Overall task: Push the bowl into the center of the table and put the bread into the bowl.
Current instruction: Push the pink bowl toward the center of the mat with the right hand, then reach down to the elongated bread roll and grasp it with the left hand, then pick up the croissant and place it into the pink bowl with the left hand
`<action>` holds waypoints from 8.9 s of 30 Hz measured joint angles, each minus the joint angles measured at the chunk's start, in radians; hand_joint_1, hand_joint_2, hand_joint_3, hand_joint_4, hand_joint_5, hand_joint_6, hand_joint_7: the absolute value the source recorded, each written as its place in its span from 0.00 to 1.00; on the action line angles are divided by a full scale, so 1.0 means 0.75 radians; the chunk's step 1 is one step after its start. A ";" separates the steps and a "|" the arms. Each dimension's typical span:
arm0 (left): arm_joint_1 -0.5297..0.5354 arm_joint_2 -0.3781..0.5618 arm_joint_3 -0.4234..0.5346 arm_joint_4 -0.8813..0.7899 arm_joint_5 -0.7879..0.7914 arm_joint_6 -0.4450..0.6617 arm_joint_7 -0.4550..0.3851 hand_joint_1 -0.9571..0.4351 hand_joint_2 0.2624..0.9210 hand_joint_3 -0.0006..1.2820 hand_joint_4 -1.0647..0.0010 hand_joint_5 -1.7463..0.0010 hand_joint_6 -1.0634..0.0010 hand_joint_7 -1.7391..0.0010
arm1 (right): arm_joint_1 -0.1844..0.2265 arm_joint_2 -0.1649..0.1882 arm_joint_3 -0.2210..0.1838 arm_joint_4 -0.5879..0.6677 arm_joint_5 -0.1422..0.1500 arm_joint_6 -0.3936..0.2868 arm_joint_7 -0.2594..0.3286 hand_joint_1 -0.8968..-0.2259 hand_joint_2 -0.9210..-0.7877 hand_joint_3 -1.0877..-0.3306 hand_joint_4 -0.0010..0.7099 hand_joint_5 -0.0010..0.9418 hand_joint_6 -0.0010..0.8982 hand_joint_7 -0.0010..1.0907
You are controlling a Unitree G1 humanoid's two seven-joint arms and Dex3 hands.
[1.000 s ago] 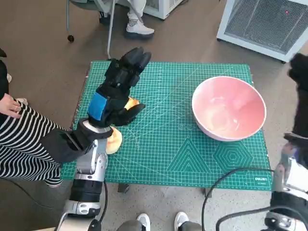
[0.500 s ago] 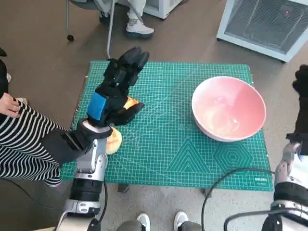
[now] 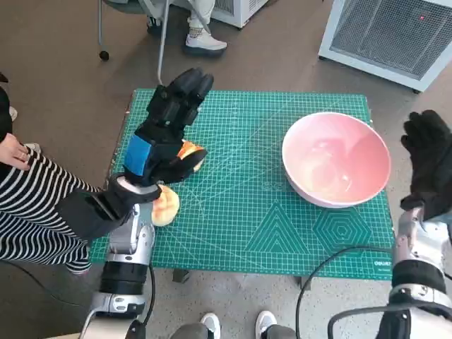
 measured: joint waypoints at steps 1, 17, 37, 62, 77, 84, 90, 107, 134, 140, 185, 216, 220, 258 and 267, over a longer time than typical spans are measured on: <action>0.000 0.001 0.003 0.000 -0.002 0.000 -0.001 0.26 1.00 0.22 0.92 0.91 1.00 0.70 | -0.007 0.005 0.000 0.009 0.001 0.006 0.008 0.38 0.00 0.26 0.16 0.00 0.05 0.34; 0.039 0.013 0.032 -0.012 -0.005 -0.003 -0.006 0.27 1.00 0.20 0.88 0.94 1.00 0.70 | -0.087 0.083 -0.005 0.086 0.008 0.089 0.072 0.29 0.00 0.33 0.18 0.01 0.09 0.32; 0.108 0.046 0.042 -0.050 0.002 -0.022 0.034 0.26 1.00 0.19 0.85 0.98 0.97 0.73 | -0.160 0.213 0.038 0.095 -0.003 0.122 0.090 0.31 0.00 0.26 0.17 0.00 0.09 0.27; 0.176 0.053 0.041 -0.117 0.014 -0.027 0.078 0.25 1.00 0.19 0.85 0.99 0.94 0.76 | -0.250 0.397 -0.057 0.142 0.060 0.202 0.111 0.36 0.00 0.28 0.17 0.00 0.14 0.25; 0.195 0.055 0.043 -0.119 0.040 -0.028 0.086 0.25 1.00 0.20 0.85 1.00 0.93 0.78 | -0.265 0.388 -0.056 0.131 0.054 0.186 0.149 0.31 0.00 0.28 0.16 0.00 0.14 0.23; 0.194 0.052 0.035 -0.119 0.054 -0.027 0.111 0.24 1.00 0.21 0.85 1.00 0.93 0.79 | -0.263 0.348 -0.022 0.056 0.044 0.052 0.211 0.27 0.00 0.32 0.18 0.01 0.15 0.24; 0.187 0.045 0.013 -0.119 0.067 -0.016 0.132 0.24 1.00 0.22 0.86 1.00 0.93 0.79 | -0.226 0.327 0.042 -0.098 0.039 -0.120 0.296 0.24 0.00 0.38 0.22 0.02 0.17 0.26; 0.041 0.018 -0.037 -0.110 0.092 0.042 0.143 0.25 1.00 0.24 0.82 0.99 0.99 0.71 | 0.101 0.262 0.244 -0.685 -0.043 -0.353 0.380 0.11 0.00 0.46 0.29 0.01 0.12 0.43; -0.028 0.041 -0.032 -0.138 0.034 0.097 0.009 0.27 1.00 0.19 0.83 1.00 1.00 0.67 | 0.268 0.266 0.376 -1.075 -0.060 -0.170 0.278 0.07 0.00 0.45 0.26 0.00 0.01 0.55; -0.060 0.166 -0.003 -0.042 0.205 0.011 0.062 0.28 1.00 0.11 0.81 0.99 1.00 0.69 | 0.267 0.266 0.381 -1.071 -0.058 -0.170 0.277 0.06 0.00 0.45 0.26 0.00 0.00 0.56; -0.565 0.576 -0.510 0.861 1.048 0.216 0.186 0.69 0.72 0.01 0.90 1.00 0.73 1.00 | 0.265 0.266 0.341 -1.004 -0.043 -0.204 0.271 0.09 0.00 0.47 0.29 0.01 0.03 0.56; -0.726 0.370 -0.801 1.231 1.309 0.433 0.396 0.67 0.79 0.02 0.78 0.99 0.61 0.98 | 0.300 0.267 0.328 -1.016 -0.028 -0.205 0.271 0.10 0.00 0.47 0.30 0.01 0.05 0.55; -0.726 0.362 -0.814 1.246 1.312 0.435 0.436 0.68 0.85 0.03 0.68 0.98 0.50 0.96 | 0.307 0.268 0.328 -1.019 -0.027 -0.205 0.271 0.10 0.00 0.47 0.30 0.01 0.05 0.55; -0.759 0.533 -0.683 1.136 1.222 0.221 0.537 0.69 1.00 0.08 0.38 0.33 0.47 0.29 | 0.318 0.293 0.327 -1.016 -0.026 -0.205 0.266 0.11 0.00 0.46 0.30 0.00 0.05 0.53; -0.768 0.619 -0.566 0.983 1.134 0.096 0.563 0.69 1.00 0.07 0.35 0.33 0.45 0.31 | 0.318 0.293 0.327 -1.013 -0.025 -0.205 0.266 0.12 0.00 0.45 0.30 0.00 0.05 0.53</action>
